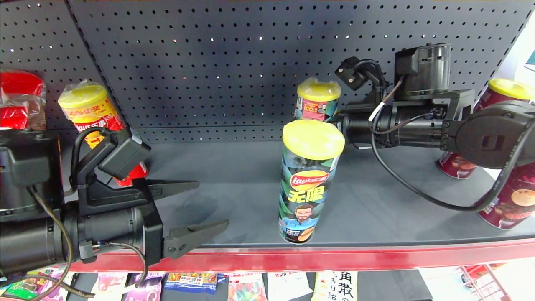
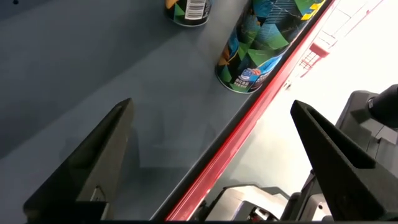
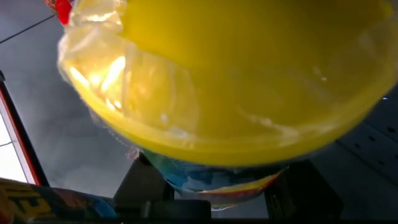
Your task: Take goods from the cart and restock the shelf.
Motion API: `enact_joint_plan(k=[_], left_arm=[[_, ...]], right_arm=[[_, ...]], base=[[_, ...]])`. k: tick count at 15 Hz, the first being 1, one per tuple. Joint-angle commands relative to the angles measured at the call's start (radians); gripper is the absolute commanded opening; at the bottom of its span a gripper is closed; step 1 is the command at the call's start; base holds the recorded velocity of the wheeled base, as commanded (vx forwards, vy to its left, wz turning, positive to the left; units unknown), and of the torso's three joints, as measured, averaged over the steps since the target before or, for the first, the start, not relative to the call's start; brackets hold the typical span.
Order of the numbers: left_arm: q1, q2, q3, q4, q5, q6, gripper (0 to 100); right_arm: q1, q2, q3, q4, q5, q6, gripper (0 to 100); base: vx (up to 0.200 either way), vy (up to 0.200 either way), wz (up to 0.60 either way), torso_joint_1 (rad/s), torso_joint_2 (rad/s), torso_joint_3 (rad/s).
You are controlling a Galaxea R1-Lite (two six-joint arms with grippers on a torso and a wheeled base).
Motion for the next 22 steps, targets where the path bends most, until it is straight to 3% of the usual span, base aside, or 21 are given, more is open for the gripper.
enact_joint_plan(k=[1, 3, 4, 13, 19, 22], left_arm=[[0.000, 0.005, 0.000, 0.000, -0.001, -0.001, 100], [0.000, 0.006, 0.000, 0.000, -0.001, -0.001, 100], [0.000, 0.006, 0.002, 0.000, -0.001, -0.001, 100], [0.000, 0.011, 0.002, 0.000, -0.001, 0.001, 100], [-0.002, 0.058, -0.008, -0.002, 0.001, 0.005, 100], [-0.009, 0.120, -0.023, -0.002, -0.002, 0.047, 100]], right_arm=[[-0.001, 0.011, -0.012, 0.001, 0.001, 0.000, 0], [-0.001, 0.011, -0.008, 0.001, 0.000, 0.002, 0], [-0.001, 0.008, -0.001, 0.001, 0.000, 0.002, 100], [-0.010, -0.120, 0.120, 0.005, -0.017, 0.008, 100], [-0.084, -0.308, 0.319, 0.008, -0.051, 0.014, 100], [-0.084, -0.440, 0.474, 0.004, -0.086, 0.040, 100]], base=[[0.000, 0.000, 0.00, 0.000, 0.00, 0.000], [0.000, 0.000, 0.00, 0.000, 0.00, 0.000], [0.000, 0.000, 0.00, 0.000, 0.00, 0.000], [0.000, 0.000, 0.00, 0.000, 0.00, 0.000], [0.000, 0.000, 0.00, 0.000, 0.00, 0.000], [0.000, 0.000, 0.00, 0.000, 0.00, 0.000]])
